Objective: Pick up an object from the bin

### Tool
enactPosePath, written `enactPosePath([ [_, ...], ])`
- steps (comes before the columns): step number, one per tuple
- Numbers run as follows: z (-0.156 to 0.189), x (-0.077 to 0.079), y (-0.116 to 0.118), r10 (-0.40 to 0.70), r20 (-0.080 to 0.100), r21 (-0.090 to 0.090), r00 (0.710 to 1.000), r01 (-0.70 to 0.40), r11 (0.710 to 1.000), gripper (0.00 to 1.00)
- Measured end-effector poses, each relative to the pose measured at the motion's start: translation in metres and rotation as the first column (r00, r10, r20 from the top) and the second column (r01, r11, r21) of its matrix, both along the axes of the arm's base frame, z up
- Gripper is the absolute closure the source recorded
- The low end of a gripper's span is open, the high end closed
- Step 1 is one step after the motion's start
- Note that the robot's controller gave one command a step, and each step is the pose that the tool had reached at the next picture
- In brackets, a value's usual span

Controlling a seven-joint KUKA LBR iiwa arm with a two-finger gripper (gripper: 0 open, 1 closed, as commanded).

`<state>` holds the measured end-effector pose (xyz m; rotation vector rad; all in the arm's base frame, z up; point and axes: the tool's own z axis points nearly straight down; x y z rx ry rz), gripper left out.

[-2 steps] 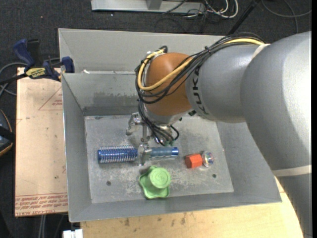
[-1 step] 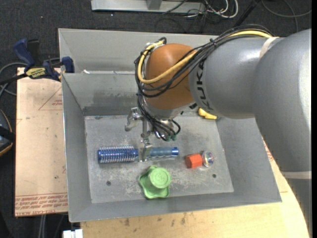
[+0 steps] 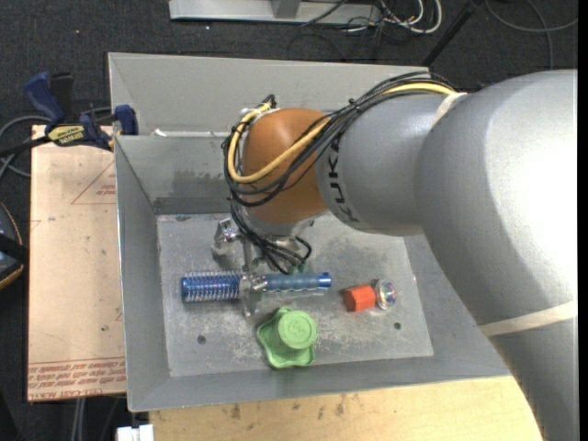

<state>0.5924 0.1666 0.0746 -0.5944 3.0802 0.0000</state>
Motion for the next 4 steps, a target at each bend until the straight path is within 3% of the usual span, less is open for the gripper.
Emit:
enactPosePath([
  [1,0.003,0.002,0.001,-0.003,0.002,0.002,1.000,0.003,1.000,0.00],
  [2,0.005,0.004,0.001,-0.004,0.005,0.004,1.000,0.004,1.000,1.00],
  [4,0.101,0.006,0.003,-0.006,0.001,0.002,1.000,0.006,1.000,1.00],
])
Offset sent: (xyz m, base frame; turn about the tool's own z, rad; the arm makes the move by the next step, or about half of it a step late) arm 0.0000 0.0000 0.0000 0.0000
